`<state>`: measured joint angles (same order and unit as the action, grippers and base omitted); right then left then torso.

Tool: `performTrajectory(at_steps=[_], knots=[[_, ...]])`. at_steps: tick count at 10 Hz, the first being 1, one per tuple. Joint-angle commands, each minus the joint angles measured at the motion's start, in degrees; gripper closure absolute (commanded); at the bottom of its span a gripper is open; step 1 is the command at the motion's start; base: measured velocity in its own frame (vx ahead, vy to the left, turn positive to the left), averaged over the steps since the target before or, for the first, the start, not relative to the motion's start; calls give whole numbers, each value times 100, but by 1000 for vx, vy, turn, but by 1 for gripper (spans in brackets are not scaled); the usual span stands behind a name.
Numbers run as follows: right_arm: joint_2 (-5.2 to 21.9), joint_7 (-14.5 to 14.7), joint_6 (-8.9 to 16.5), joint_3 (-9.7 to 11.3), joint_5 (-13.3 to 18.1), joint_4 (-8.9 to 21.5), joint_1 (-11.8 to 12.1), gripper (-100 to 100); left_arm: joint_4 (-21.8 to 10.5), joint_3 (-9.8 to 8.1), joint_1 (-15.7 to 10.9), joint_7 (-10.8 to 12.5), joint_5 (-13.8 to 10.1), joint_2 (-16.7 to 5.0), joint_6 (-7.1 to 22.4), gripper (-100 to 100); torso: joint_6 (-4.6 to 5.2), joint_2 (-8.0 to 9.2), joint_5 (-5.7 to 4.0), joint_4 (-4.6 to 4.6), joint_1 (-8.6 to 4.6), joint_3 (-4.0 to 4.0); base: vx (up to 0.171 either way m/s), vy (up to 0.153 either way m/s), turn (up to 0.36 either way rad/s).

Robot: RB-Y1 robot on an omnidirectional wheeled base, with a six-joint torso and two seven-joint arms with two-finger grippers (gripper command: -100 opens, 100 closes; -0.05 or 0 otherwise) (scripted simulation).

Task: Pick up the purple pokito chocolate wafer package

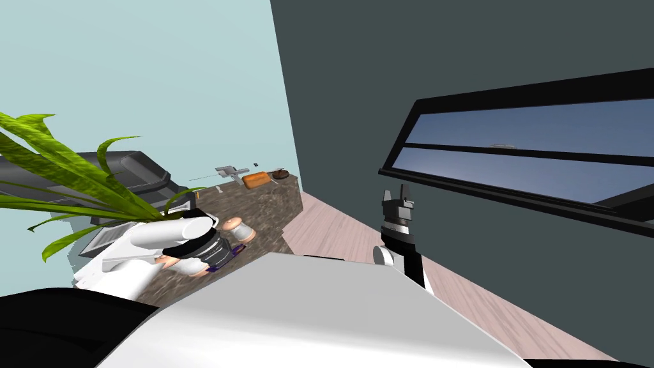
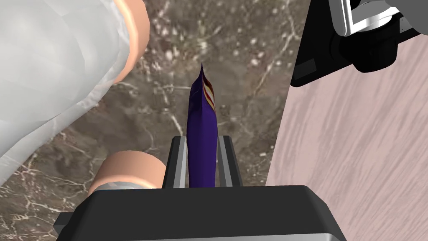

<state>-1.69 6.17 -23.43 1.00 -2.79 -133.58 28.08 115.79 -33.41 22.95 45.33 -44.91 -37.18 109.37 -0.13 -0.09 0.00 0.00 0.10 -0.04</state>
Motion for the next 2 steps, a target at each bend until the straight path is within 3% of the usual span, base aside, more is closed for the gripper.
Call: performTrajectory(at_steps=[1, 2], knots=[[0, 0, 0, 0, 0, 0, 0, 0, 0, 0, 0, 0, 0, 0, 0, 100, 0, 0, 0, 0, 0, 0, 8, 11, 2], [0, 0, 0, 0, 0, 0, 0, 0, 19, -6, 0, 18, -8, -3, 29, 0, 0, 2, 3, -1, -1, 0, 0, 0, 0]])
